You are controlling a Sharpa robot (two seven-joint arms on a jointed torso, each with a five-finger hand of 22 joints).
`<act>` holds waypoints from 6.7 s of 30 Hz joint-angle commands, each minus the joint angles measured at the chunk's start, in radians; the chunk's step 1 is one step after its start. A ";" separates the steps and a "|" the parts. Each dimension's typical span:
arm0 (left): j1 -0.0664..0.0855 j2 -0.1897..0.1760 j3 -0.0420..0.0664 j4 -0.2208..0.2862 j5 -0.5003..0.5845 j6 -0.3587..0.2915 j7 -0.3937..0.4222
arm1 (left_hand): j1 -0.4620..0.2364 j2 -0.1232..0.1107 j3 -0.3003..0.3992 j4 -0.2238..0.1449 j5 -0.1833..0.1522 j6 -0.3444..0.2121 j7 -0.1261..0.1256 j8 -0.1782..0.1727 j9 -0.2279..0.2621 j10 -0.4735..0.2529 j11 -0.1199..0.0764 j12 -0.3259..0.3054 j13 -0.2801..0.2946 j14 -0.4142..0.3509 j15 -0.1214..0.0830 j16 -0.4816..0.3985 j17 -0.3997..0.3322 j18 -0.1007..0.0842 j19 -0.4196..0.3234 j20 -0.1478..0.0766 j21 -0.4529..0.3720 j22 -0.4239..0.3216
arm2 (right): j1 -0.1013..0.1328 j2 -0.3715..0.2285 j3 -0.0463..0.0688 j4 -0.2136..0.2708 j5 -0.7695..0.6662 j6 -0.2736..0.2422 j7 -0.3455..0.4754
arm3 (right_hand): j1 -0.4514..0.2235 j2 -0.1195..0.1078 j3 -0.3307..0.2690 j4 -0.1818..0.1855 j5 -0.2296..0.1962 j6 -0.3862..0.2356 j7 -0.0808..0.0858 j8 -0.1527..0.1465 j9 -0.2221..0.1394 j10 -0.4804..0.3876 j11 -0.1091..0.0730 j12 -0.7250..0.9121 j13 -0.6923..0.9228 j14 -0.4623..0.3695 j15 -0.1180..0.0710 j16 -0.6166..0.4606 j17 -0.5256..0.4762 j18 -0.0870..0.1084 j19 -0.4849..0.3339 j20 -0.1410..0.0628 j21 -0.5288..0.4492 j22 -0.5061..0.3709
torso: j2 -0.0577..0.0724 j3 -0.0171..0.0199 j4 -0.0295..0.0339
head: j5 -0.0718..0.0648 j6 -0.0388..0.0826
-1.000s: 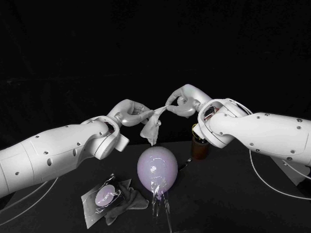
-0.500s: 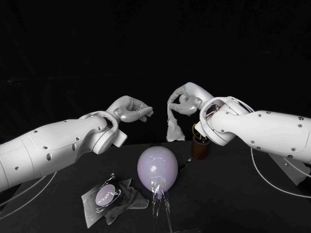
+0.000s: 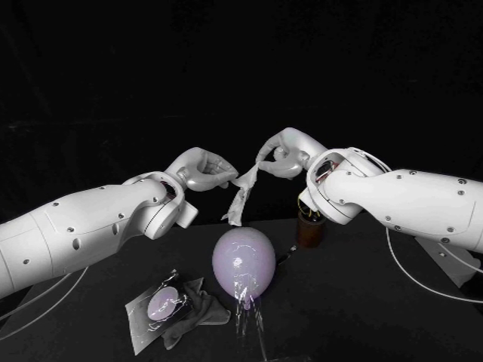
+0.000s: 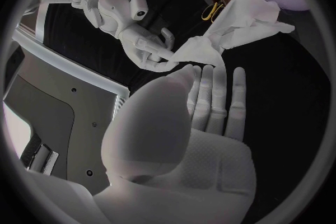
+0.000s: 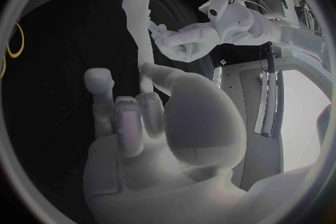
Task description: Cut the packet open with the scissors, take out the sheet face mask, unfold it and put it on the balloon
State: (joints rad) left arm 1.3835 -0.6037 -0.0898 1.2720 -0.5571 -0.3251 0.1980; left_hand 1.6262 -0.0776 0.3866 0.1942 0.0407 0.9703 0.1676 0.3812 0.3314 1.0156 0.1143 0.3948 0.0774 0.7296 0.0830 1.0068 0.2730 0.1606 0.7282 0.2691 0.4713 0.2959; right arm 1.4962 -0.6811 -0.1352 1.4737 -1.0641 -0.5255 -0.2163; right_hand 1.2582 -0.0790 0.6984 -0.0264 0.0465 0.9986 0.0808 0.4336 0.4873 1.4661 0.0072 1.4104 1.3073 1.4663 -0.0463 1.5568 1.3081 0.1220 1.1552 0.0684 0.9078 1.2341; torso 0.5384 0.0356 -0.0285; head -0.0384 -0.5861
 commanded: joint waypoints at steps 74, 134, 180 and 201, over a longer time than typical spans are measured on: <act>-0.036 0.024 -0.008 0.013 -0.065 -0.049 0.071 | 0.024 0.016 -0.038 0.058 0.007 0.048 -0.021 -0.048 -0.003 0.031 -0.003 -0.040 -0.006 0.043 -0.007 0.028 0.010 0.018 0.018 0.005 -0.032 -0.028 | -0.001 0.023 0.001 0.022 0.026 -0.071 0.055 | -0.001 0.014 0.006 0.001 0.002 0.010 -0.005 0.037 0.026 0.044 -0.007 0.005 0.137 0.098 -0.007 0.008 0.243 0.020 0.005 -0.002 0.002 0.003 | 0.000 0.0001 -0.0003 | 0.000 0.002; 0.037 0.027 -0.002 -0.080 -0.116 0.082 -0.049 | -0.021 0.045 -0.009 0.090 0.006 0.018 -0.021 -0.026 0.033 0.059 -0.004 -0.078 -0.008 0.047 -0.005 0.015 0.007 0.015 0.004 0.008 -0.021 -0.016 | -0.035 -0.042 -0.002 0.023 0.056 -0.073 0.063 | -0.007 0.015 0.007 -0.001 0.002 0.009 -0.005 0.037 0.026 0.045 -0.007 0.006 0.138 0.098 -0.007 0.008 0.242 0.020 0.004 -0.002 0.002 0.004 | 0.000 0.0013 0.0000 | 0.007 -0.008; 0.148 -0.013 0.004 -0.057 -0.315 0.181 -0.093 | 0.001 0.007 0.096 -0.040 0.007 0.015 -0.012 -0.035 0.099 0.074 -0.008 -0.046 0.026 0.068 -0.014 -0.023 -0.007 -0.024 -0.117 -0.046 0.276 0.223 | 0.012 0.019 -0.002 -0.093 -0.357 0.064 -0.037 | -0.009 0.012 0.007 -0.002 0.002 0.008 -0.005 0.037 0.026 0.046 -0.007 0.009 0.141 0.100 -0.006 0.009 0.248 0.016 0.015 -0.002 0.020 0.014 | 0.000 0.0004 0.0000 | 0.008 -0.002; 0.150 0.005 0.001 -0.079 -0.371 0.134 -0.139 | -0.035 -0.015 0.144 -0.065 0.007 0.040 -0.018 -0.064 0.121 0.124 -0.027 -0.015 0.044 0.169 -0.043 0.023 0.013 0.013 -0.110 -0.065 0.463 0.351 | 0.051 0.011 0.001 -0.056 -0.330 0.054 -0.024 | -0.011 0.011 0.006 -0.002 0.002 0.010 -0.005 0.038 0.026 0.047 -0.007 0.011 0.143 0.101 -0.006 0.011 0.252 0.016 0.016 -0.002 0.021 0.015 | 0.000 0.0008 -0.0012 | 0.003 0.001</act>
State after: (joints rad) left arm 1.5320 -0.5994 -0.0902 1.1942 -0.9119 -0.1598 0.0669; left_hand 1.5941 -0.0952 0.5250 0.1308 0.0496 1.0025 0.1470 0.3208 0.4116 1.1353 0.0875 0.3774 0.1207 0.8920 0.0411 1.0250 0.2850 0.1627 0.6166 0.2124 0.9284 0.6468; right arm 1.5448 -0.6695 -0.1352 1.4155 -1.3757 -0.4632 -0.2353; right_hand 1.2475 -0.0735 0.7005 -0.0292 0.0416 0.9973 0.0768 0.4337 0.4873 1.4645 0.0056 1.4190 1.3081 1.4644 -0.0444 1.5626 1.3073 0.1232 1.1663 0.0646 0.9232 1.2473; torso 0.5379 0.0360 -0.0290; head -0.0338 -0.5862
